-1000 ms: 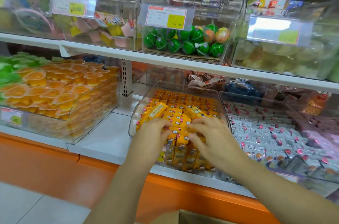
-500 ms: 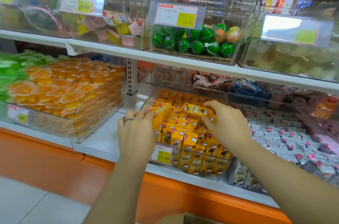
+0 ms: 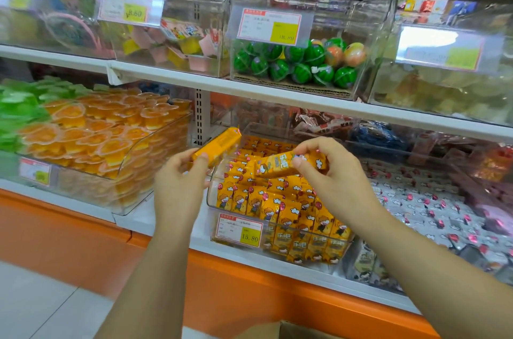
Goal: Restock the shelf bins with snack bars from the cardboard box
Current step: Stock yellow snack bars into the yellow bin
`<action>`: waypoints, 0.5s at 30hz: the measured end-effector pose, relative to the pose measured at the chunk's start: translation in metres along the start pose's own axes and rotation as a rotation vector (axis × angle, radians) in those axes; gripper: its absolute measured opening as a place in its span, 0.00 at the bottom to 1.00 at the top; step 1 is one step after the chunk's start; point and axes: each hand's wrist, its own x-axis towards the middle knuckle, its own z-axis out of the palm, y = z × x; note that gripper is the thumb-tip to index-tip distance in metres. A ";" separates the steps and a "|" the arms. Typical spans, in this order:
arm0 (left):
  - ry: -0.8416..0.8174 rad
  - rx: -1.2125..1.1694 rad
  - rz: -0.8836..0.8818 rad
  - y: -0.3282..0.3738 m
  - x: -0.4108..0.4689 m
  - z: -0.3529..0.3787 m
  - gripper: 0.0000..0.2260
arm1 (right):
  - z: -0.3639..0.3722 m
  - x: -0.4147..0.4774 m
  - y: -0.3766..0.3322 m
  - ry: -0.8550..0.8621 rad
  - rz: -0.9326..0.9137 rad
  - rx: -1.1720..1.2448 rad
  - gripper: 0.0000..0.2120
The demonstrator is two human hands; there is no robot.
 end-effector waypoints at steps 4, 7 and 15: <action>0.014 -0.235 -0.226 -0.002 0.007 -0.007 0.04 | 0.009 -0.002 -0.005 -0.043 -0.010 0.008 0.11; -0.005 -0.289 -0.281 -0.002 0.007 -0.009 0.04 | 0.018 -0.001 -0.006 -0.072 -0.013 0.001 0.15; -0.077 -0.196 -0.179 -0.001 0.003 -0.012 0.09 | 0.033 0.008 -0.009 -0.172 -0.105 -0.156 0.13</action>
